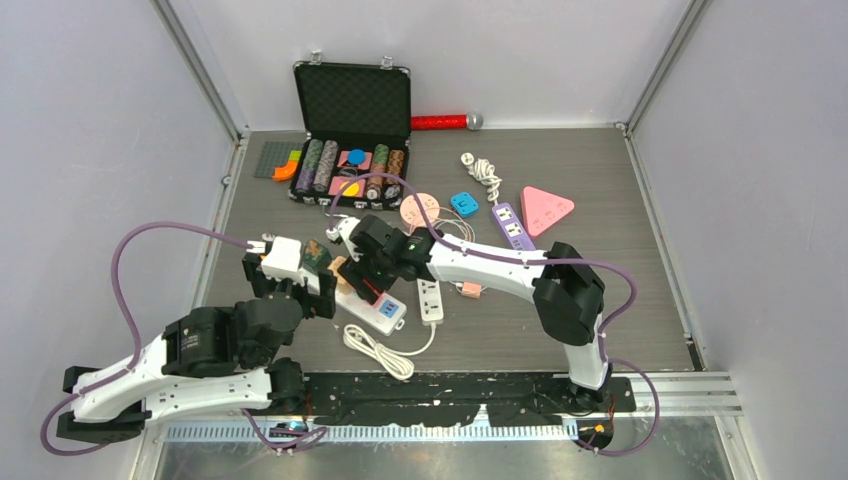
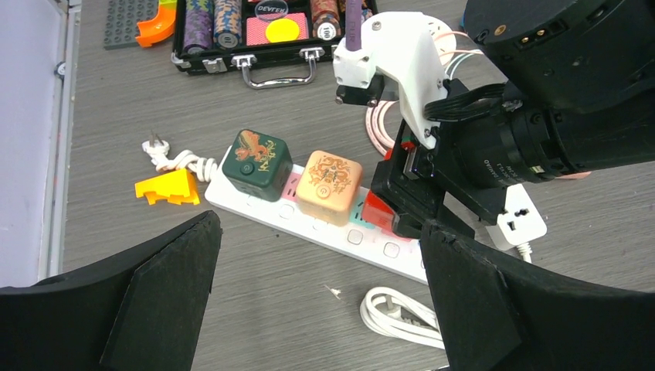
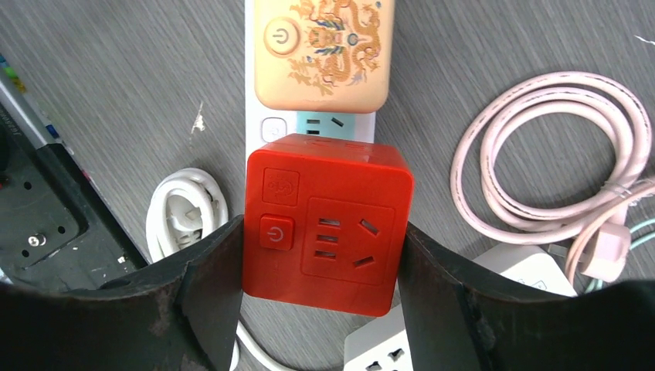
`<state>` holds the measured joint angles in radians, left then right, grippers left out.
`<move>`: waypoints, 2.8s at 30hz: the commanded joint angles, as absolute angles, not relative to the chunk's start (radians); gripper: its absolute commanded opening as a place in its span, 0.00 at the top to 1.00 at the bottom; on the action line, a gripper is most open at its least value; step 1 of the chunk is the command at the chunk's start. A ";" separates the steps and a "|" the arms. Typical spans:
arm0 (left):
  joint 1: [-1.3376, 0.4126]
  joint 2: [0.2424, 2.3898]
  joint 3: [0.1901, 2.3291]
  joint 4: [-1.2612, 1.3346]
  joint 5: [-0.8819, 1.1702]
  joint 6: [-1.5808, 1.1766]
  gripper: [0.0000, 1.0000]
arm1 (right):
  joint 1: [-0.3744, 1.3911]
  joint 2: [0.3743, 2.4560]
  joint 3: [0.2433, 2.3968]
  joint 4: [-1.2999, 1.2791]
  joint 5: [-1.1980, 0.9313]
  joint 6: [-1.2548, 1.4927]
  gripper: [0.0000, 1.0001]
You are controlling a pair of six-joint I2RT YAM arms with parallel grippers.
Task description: Insert the plug
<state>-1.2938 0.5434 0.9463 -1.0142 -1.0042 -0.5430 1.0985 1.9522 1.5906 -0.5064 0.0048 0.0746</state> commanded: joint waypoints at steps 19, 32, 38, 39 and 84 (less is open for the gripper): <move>-1.289 0.536 0.950 -1.027 -1.038 -0.593 0.01 | 1.101 2.018 1.672 -0.552 -0.107 0.034 0.95; -1.290 0.538 0.949 -1.030 -1.037 -0.597 0.01 | 1.083 2.018 1.586 -0.539 -0.145 0.038 0.95; -1.289 0.544 0.949 -1.027 -1.037 -0.599 0.01 | 1.082 2.007 1.477 -0.455 -0.151 0.046 0.94; -1.289 0.546 0.949 -1.026 -1.036 -0.600 0.01 | 1.083 2.005 1.442 -0.444 -0.148 0.050 0.95; -1.288 0.568 0.960 -1.024 -1.030 -0.614 0.01 | 1.170 2.005 1.077 -0.209 0.033 0.081 0.95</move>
<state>-1.2930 0.5613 0.9459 -1.0306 -1.0042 -0.5949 1.1622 1.8732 1.1313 0.1406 0.1184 0.0517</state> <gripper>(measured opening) 0.990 0.665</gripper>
